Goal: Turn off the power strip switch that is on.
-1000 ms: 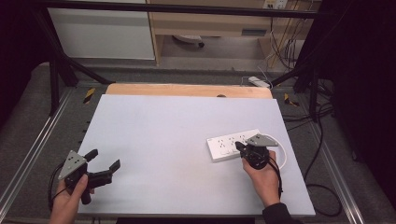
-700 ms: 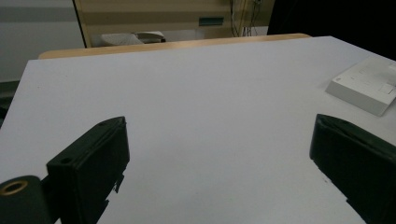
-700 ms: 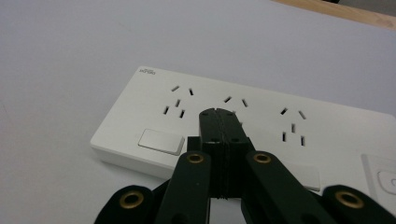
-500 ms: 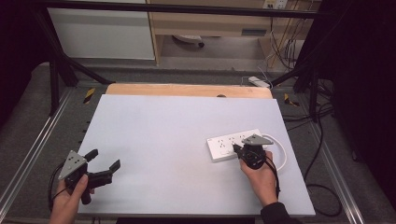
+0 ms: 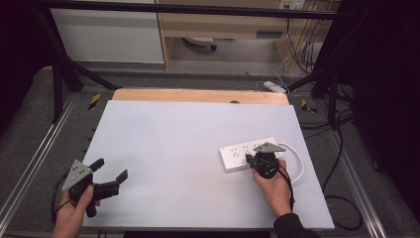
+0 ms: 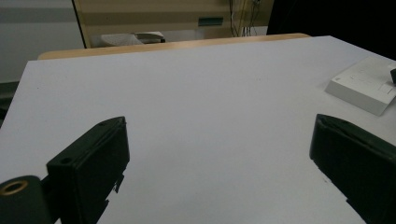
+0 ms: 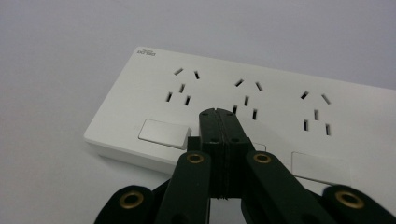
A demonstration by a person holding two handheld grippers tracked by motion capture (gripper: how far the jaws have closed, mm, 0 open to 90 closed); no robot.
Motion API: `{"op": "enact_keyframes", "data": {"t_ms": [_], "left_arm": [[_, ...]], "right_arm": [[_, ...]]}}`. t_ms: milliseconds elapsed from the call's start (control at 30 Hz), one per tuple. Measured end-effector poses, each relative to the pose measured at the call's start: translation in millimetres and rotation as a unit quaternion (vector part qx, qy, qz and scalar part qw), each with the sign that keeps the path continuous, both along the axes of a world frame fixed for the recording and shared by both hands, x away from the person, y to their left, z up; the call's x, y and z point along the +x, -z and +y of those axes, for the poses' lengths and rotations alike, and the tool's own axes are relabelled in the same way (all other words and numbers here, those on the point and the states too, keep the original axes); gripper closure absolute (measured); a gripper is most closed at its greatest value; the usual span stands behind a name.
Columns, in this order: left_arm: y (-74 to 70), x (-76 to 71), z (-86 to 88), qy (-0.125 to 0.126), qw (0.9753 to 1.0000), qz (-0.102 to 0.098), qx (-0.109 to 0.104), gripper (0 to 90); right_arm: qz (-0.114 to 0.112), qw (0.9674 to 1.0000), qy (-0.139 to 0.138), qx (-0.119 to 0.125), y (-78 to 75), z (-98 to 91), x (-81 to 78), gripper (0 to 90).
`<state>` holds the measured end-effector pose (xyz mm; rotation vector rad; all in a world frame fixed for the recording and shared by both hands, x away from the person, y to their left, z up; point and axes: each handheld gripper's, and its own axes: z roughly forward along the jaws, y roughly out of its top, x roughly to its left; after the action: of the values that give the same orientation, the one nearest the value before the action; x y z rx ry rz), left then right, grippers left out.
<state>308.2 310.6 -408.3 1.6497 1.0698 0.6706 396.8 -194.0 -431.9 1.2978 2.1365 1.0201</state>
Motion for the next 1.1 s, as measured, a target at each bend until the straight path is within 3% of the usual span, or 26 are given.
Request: {"op": "enact_keyframes", "data": {"t_ms": [1100], "left_arm": [[-0.1,0.1,0.1,0.0,1.0,-0.001,0.001,4.8]], "right_arm": [[0.01,0.9999,0.006,-0.001,2.2,2.9,1.3,90.0]]}}
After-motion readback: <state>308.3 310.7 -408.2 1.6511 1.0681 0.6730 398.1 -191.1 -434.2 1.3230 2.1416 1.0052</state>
